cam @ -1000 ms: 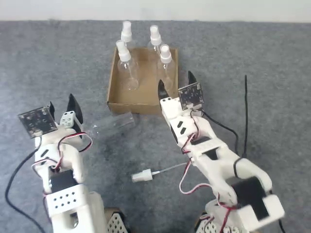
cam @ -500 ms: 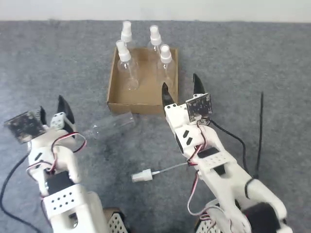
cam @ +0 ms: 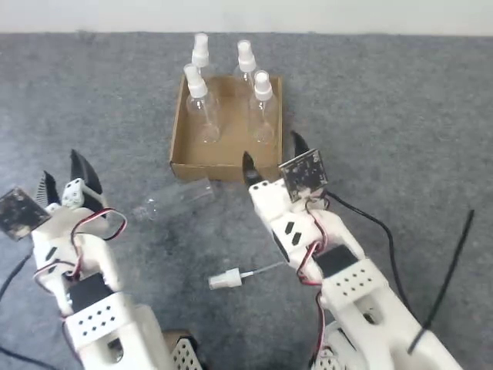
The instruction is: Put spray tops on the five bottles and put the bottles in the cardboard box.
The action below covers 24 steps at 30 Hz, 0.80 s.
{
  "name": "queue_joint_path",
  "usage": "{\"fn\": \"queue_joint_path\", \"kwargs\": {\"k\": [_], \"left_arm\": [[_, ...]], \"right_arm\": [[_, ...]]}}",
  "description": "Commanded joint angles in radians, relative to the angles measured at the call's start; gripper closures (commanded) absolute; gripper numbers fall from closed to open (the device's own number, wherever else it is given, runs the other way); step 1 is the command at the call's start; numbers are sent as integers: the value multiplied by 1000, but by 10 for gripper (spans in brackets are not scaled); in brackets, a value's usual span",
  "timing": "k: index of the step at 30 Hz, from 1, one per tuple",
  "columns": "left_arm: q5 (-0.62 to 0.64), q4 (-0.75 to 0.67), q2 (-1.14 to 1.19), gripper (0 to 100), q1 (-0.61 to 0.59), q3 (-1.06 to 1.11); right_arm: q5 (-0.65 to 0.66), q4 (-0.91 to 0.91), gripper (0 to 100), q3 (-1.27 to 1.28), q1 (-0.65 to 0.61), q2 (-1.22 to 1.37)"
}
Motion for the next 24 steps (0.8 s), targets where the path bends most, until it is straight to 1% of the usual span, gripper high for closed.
{"fn": "queue_joint_path", "kwargs": {"k": [1,3,8,13,15,18,21,24], "left_arm": [[11,-32,-15,808,-6,-15],[11,-32,-15,808,-6,-15],[11,-32,-15,808,-8,-15],[11,-32,-15,808,-8,-15],[11,-32,-15,808,-8,-15],[11,-32,-15,808,-8,-15],[11,-32,-15,808,-8,-15],[11,-32,-15,808,-9,-15]], "right_arm": [[15,119,807,-9,-58,-139],[26,150,853,-9,-82,-173],[170,240,916,-15,-177,-202],[299,447,991,-118,-249,-200],[331,527,991,-169,-266,-200],[341,605,990,-229,-291,-199],[348,638,987,-259,-320,-199],[425,638,987,-265,-332,-174]]}}
